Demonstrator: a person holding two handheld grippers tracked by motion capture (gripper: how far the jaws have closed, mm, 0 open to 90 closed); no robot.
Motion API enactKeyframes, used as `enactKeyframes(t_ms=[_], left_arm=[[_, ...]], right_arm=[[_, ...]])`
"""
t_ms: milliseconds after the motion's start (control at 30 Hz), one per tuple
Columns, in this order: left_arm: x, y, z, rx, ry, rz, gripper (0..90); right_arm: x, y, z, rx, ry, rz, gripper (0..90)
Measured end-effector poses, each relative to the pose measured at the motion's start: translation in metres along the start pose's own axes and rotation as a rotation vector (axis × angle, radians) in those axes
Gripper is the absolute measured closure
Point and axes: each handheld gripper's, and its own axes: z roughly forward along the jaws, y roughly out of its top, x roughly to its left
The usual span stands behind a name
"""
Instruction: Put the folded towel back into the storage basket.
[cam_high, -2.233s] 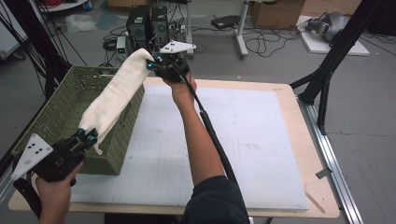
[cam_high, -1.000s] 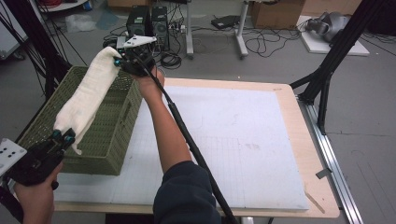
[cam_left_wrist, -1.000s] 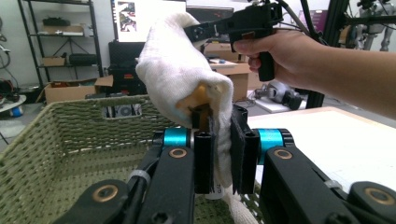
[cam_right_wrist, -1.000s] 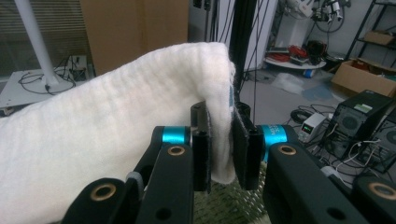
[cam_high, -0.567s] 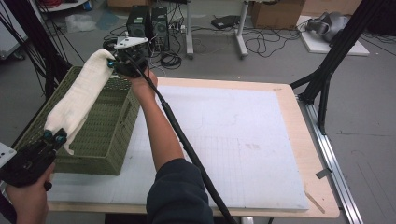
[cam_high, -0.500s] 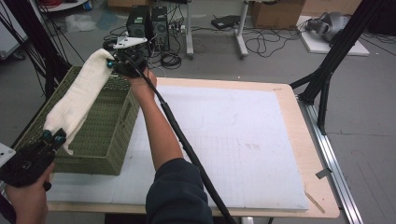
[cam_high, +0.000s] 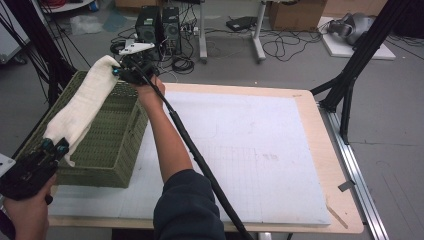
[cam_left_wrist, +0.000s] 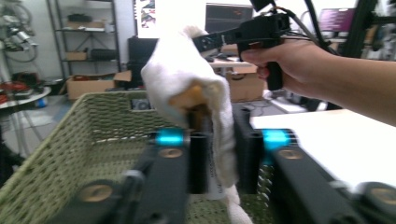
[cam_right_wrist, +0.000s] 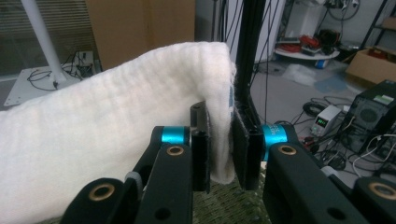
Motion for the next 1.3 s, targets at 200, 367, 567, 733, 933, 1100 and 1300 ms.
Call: enactKeyframes(t_ms=[200, 367, 567, 733, 933, 1100, 1300], left_arm=[[0.006, -0.003, 0.002, 0.029, 0.054, -0.069, 38.2], [0.004, -0.002, 0.003, 0.028, 0.044, -0.072, 37.7], [0.002, -0.002, 0.006, 0.042, 0.019, -0.080, 33.0], [0.000, 0.000, 0.008, 0.047, -0.032, -0.105, 29.0], [-0.007, 0.003, 0.013, 0.052, -0.081, -0.115, 23.1], [-0.020, 0.002, 0.023, 0.063, -0.098, -0.114, 20.2], [-0.038, 0.000, 0.037, 0.083, -0.149, -0.094, 20.2]], right_arm=[[0.003, -0.005, 0.014, 0.006, -0.039, 0.079, 39.9], [0.004, -0.008, 0.008, 0.020, -0.011, 0.077, 38.1], [0.004, -0.018, -0.011, 0.022, 0.004, 0.070, 34.9], [0.004, -0.030, -0.033, 0.030, 0.008, 0.065, 31.4], [0.000, -0.046, -0.073, 0.005, 0.016, 0.081, 24.7], [-0.003, -0.060, -0.104, 0.006, 0.007, 0.075, 21.3], [-0.006, -0.075, -0.140, 0.011, -0.014, 0.069, 19.0]])
